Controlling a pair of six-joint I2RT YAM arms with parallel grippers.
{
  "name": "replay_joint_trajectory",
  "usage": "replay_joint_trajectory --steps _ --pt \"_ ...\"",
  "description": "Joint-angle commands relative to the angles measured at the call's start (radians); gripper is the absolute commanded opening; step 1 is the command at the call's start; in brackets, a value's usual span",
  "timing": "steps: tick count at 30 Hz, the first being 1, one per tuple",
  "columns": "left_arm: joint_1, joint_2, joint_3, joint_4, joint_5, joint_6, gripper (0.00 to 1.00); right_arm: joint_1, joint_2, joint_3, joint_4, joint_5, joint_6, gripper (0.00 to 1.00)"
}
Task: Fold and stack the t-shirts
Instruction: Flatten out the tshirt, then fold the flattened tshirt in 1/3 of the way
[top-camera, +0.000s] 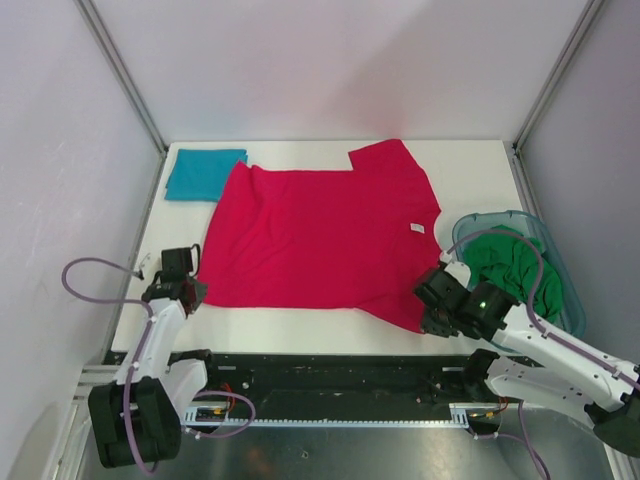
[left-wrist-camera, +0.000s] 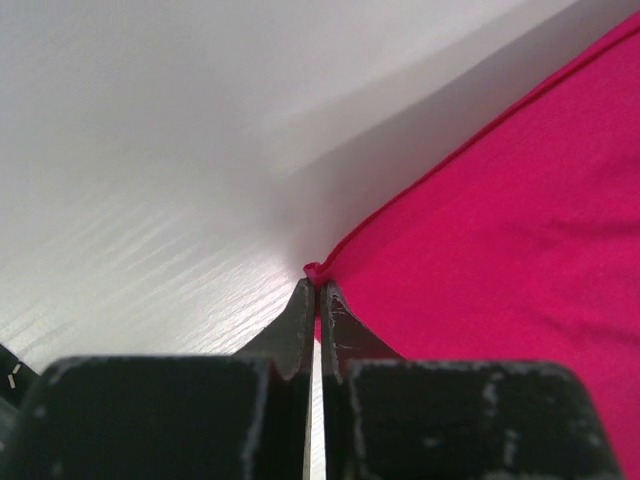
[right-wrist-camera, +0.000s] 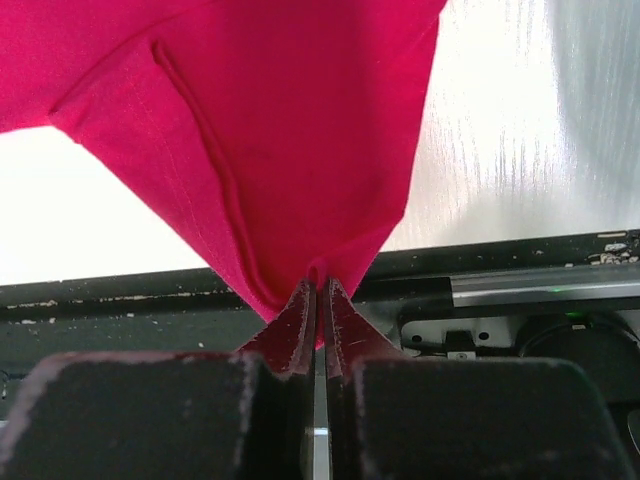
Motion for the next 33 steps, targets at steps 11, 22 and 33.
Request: replay_joint_trajectory --steps 11,22,33 --pt "-0.076 -0.169 -0.028 -0.191 0.011 -0.151 0.00 -0.148 -0.098 0.054 -0.111 -0.059 -0.056 0.00" --pt "-0.083 -0.030 0.137 -0.155 -0.105 -0.047 0.00 -0.177 0.141 0.218 -0.003 0.130 -0.203 0.00" --pt "-0.112 0.354 0.298 0.059 -0.002 0.123 0.00 -0.373 0.535 0.327 0.425 0.149 -0.444 0.00"
